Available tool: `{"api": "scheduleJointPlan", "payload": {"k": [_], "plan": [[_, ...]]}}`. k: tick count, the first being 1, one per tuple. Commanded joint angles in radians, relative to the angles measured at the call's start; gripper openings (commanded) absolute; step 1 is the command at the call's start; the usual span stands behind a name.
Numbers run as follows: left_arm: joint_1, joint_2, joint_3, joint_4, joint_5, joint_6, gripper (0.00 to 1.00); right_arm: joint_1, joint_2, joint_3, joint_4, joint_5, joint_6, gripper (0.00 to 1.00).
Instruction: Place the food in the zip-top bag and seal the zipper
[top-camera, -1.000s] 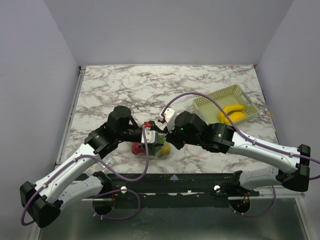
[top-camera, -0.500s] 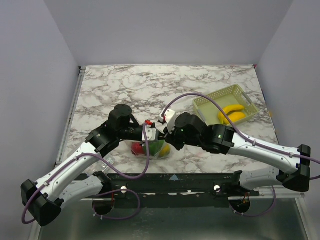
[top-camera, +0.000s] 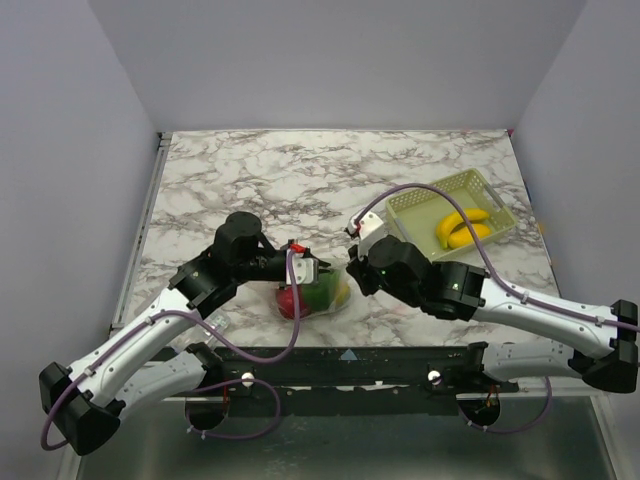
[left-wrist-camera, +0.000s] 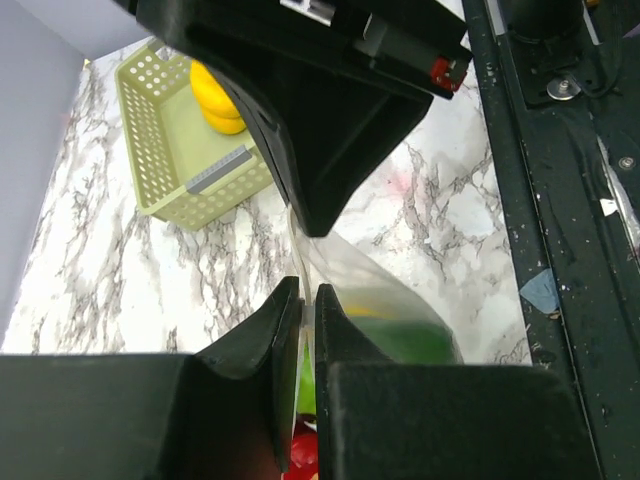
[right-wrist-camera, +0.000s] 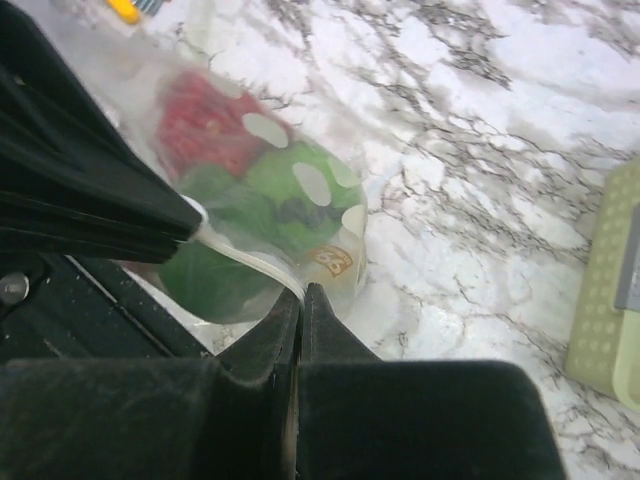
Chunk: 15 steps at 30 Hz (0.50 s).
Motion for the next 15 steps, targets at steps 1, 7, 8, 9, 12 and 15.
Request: {"api": "scheduleJointPlan", "payload": {"k": [1, 7, 8, 9, 12, 15], "plan": [[-0.002, -0.04, -0.006, -0.013, -0.038, 0.028, 0.0, -0.017, -0.053, -0.035, -0.035, 0.205, 0.052, 0.0], [-0.003, -0.053, 0.035, -0.101, -0.085, 0.023, 0.0, -0.022, -0.062, -0.048, -0.049, 0.248, 0.052, 0.0], [-0.004, -0.061, 0.044, -0.125, -0.102, 0.019, 0.0, -0.021, -0.058, -0.05, -0.052, 0.259, 0.054, 0.0], [-0.003, -0.067, 0.049, -0.142, -0.116, 0.012, 0.0, -0.022, -0.057, -0.053, -0.054, 0.269, 0.054, 0.0], [-0.004, -0.097, 0.047, -0.198, -0.163, -0.004, 0.0, -0.027, -0.057, -0.06, -0.051, 0.291, 0.059, 0.0], [-0.003, -0.13, 0.026, -0.233, -0.202, -0.026, 0.0, -0.033, -0.054, -0.064, -0.052, 0.327, 0.06, 0.0]]}}
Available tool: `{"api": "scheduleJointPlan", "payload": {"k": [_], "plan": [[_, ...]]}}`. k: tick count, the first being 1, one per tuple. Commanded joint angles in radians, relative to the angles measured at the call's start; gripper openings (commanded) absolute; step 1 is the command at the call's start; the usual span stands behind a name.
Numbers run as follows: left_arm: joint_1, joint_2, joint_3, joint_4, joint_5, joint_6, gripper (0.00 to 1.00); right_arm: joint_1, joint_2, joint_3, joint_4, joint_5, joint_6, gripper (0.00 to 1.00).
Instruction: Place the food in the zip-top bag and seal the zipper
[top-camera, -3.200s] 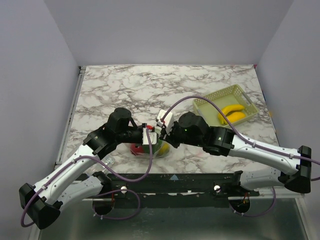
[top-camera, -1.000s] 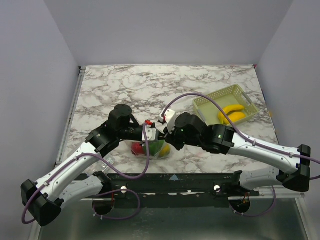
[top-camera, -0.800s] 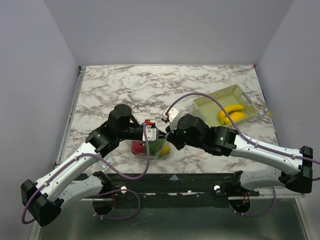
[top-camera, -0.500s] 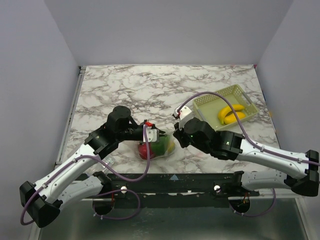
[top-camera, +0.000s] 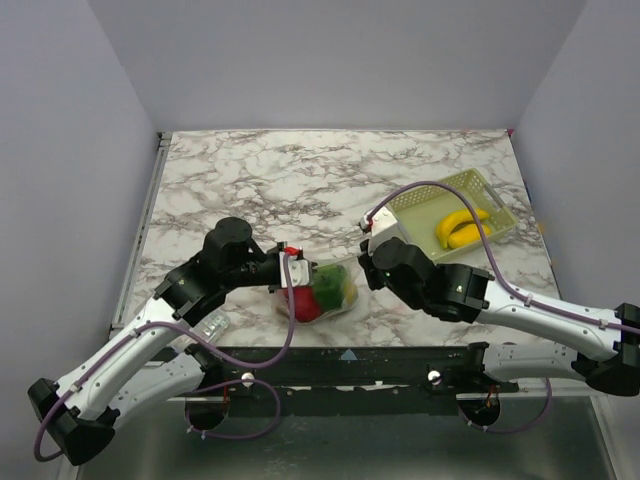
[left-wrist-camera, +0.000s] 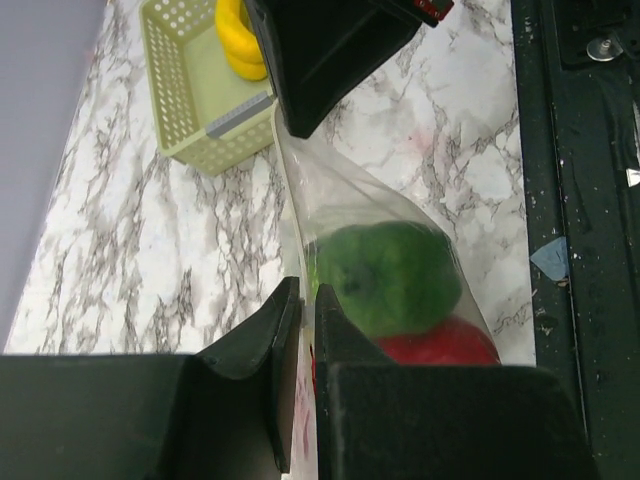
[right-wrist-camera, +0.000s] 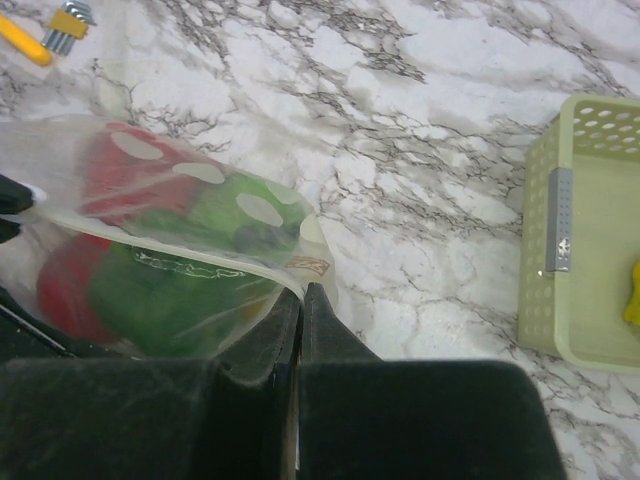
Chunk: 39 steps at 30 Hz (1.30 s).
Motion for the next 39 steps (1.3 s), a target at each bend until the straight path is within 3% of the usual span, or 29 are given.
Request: {"api": "scheduleJointPlan", "payload": {"k": [1, 18, 22, 23, 26, 28, 33, 39], "plan": [[-0.002, -0.074, 0.009, -0.128, -0.096, -0.037, 0.0, -0.027, -0.005, -0.022, -0.049, 0.168, 0.006, 0.0], [-0.001, -0.23, -0.03, -0.292, -0.181, -0.069, 0.0, -0.062, 0.004, -0.028, -0.022, 0.193, -0.005, 0.0], [-0.001, -0.224, -0.031, -0.244, -0.19, -0.083, 0.0, -0.062, -0.064, -0.084, 0.081, -0.016, -0.096, 0.0], [-0.002, -0.21, -0.023, -0.232, -0.18, -0.087, 0.03, -0.062, -0.079, -0.093, 0.094, -0.036, -0.107, 0.0], [-0.002, -0.159, -0.016, -0.136, -0.18, -0.116, 0.35, -0.061, -0.081, -0.089, 0.092, -0.072, -0.132, 0.0], [0.0, -0.11, -0.002, -0.077, -0.199, -0.134, 0.48, -0.061, -0.076, -0.083, 0.092, -0.079, -0.135, 0.0], [0.001, 0.001, 0.054, -0.084, -0.218, -0.088, 0.53, -0.061, -0.068, -0.073, 0.09, -0.085, -0.14, 0.0], [0.001, 0.024, 0.03, -0.048, -0.247, -0.058, 0.49, -0.061, -0.066, -0.075, 0.089, -0.09, -0.141, 0.0]]}}
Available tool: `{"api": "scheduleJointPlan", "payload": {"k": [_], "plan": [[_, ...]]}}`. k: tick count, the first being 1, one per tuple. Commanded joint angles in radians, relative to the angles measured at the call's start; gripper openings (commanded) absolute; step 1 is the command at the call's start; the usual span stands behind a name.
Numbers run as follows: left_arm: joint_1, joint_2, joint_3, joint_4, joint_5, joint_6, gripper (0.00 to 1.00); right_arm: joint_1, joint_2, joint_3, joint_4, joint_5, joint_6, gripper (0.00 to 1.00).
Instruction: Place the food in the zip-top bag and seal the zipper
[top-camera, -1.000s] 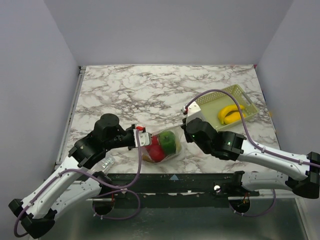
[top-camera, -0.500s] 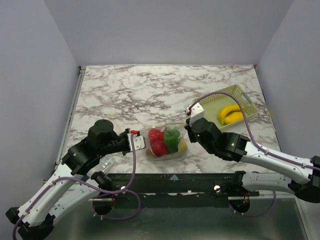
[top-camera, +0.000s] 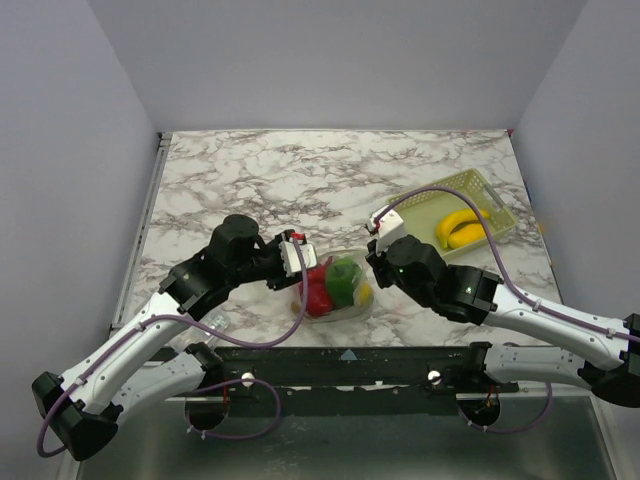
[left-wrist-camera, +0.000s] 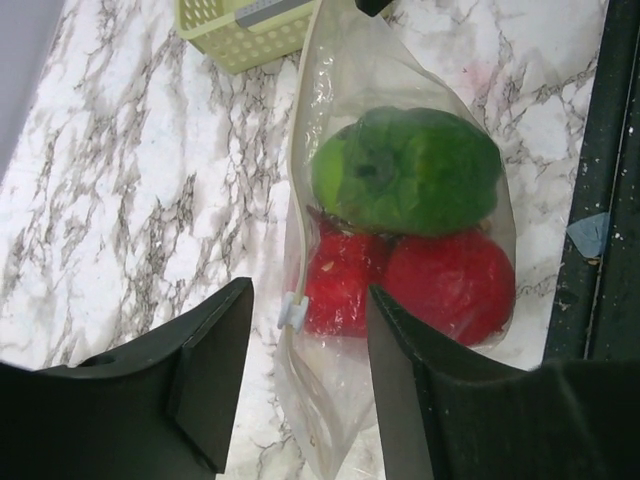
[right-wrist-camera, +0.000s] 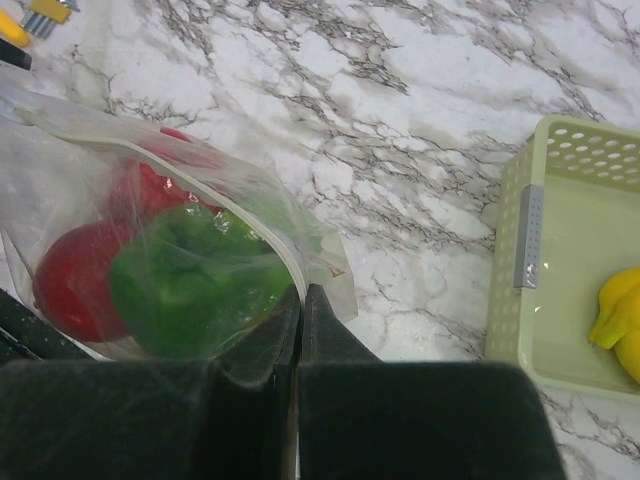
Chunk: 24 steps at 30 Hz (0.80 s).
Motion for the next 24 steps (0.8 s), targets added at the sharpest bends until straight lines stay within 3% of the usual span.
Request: {"api": "scheduleJointPlan", "payload": {"k": [1, 4, 11, 19, 24], "plan": [[-0.001, 0.007, 0.011, 0.047, -0.04, 0.032, 0.46, -0.002, 0.005, 0.01, 0.022, -0.029, -0.016, 0.0], [0.0, 0.012, 0.004, 0.048, -0.05, 0.044, 0.36, -0.002, 0.009, 0.011, 0.021, -0.029, -0.02, 0.0], [-0.001, 0.028, -0.005, 0.049, -0.064, 0.053, 0.26, -0.002, 0.011, 0.015, 0.021, -0.033, -0.027, 0.0], [0.001, 0.031, -0.027, 0.04, -0.087, 0.059, 0.33, -0.002, 0.002, 0.015, 0.017, -0.039, -0.026, 0.0], [0.0, 0.033, -0.027, 0.045, -0.103, 0.06, 0.2, -0.002, 0.002, 0.013, 0.014, -0.042, -0.028, 0.0]]}}
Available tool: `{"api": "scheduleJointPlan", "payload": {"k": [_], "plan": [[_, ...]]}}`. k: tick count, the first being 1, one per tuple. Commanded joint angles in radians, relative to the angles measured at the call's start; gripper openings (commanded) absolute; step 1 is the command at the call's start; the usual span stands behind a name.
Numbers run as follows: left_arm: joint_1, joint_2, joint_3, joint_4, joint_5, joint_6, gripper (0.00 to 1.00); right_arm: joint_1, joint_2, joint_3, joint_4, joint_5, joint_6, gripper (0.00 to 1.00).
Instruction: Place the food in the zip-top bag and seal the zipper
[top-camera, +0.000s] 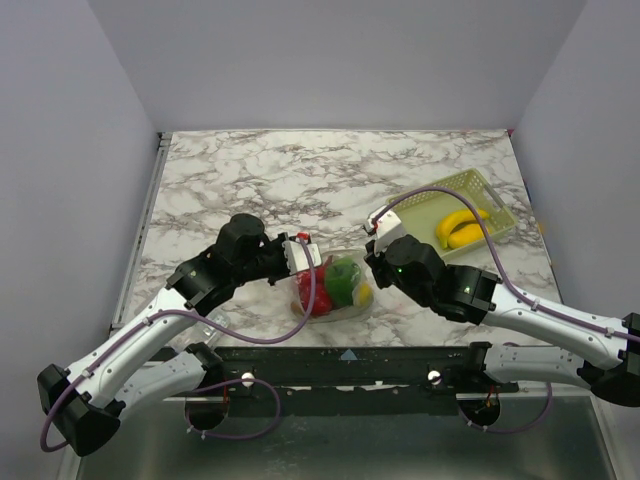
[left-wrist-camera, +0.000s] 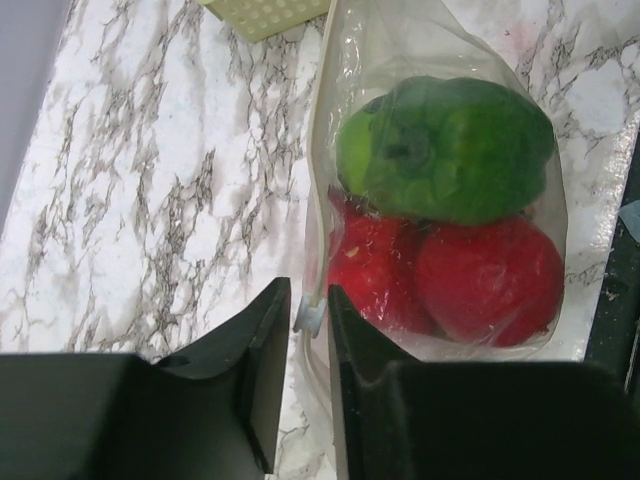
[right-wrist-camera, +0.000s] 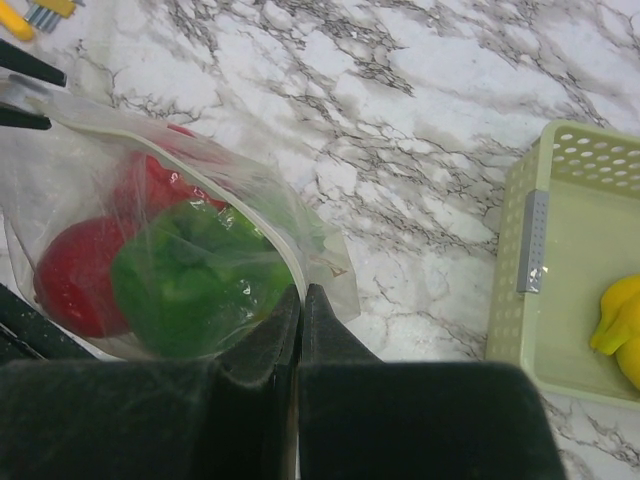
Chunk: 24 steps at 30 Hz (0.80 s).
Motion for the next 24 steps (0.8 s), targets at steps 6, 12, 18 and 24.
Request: {"api": "scheduleJointPlan", "payload": {"k": [6, 12, 18, 24], "plan": [[-0.001, 0.01, 0.026, -0.046, -0.031, 0.008, 0.0, -0.001, -0.004, 0.021, 0.009, -0.087, -0.033, 0.0], [-0.001, -0.029, 0.1, -0.134, 0.103, -0.015, 0.0, -0.002, 0.048, 0.076, 0.029, -0.247, -0.056, 0.42], [-0.003, -0.027, 0.102, -0.164, 0.156, -0.01, 0.0, -0.002, 0.178, 0.187, 0.037, -0.284, -0.106, 0.46], [-0.007, -0.072, 0.075, -0.145, 0.13, -0.005, 0.0, -0.002, 0.235, 0.273, -0.015, -0.252, -0.131, 0.48]]}}
